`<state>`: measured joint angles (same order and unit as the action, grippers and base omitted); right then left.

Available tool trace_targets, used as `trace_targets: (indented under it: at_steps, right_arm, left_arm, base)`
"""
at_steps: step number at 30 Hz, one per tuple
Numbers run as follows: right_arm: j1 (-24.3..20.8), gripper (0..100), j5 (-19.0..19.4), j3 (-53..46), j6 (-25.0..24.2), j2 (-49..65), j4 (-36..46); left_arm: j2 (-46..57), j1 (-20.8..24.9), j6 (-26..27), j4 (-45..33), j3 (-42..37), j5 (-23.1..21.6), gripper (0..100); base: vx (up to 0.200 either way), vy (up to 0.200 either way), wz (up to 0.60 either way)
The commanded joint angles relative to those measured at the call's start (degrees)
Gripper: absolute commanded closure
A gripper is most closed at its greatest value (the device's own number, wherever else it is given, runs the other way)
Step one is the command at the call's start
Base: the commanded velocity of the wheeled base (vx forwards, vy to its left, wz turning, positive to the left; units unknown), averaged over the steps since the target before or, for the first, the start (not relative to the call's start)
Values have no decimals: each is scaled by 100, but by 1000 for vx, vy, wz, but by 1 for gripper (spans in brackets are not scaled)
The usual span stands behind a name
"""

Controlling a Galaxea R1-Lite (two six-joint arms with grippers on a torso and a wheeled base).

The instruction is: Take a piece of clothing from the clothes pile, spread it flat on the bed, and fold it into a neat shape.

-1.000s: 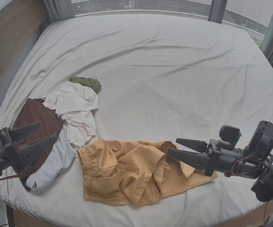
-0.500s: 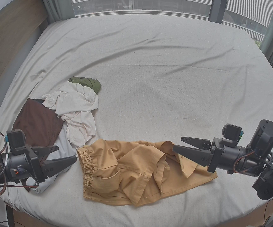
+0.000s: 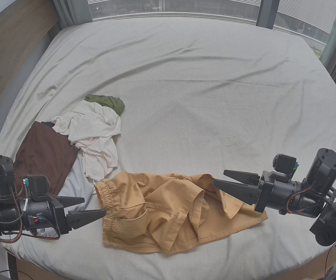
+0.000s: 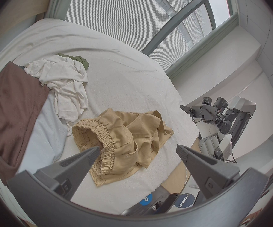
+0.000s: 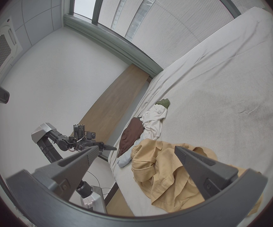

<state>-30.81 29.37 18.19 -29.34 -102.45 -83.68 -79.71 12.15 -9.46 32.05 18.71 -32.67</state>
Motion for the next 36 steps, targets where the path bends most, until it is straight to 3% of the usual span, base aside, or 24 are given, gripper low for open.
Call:
trace_targets:
  at_steps: [1,14,36]
  right_arm:
    - [4,0,-1,0,-1,-73,-8]
    - [31,0,69,0,-1,-65,-8]
    - [48,0,69,-8,8,-65,-8]
  left_arm:
    - [-484,15,14,320,-157,-82,0]
    - [-1530,-20,50,1972,-746,-240,0]
    - [-2514,-11,58,3070,-957,-240,0]
  base:
    - [0,0,0]
    - [0,0,0]
    - [0,0,0]
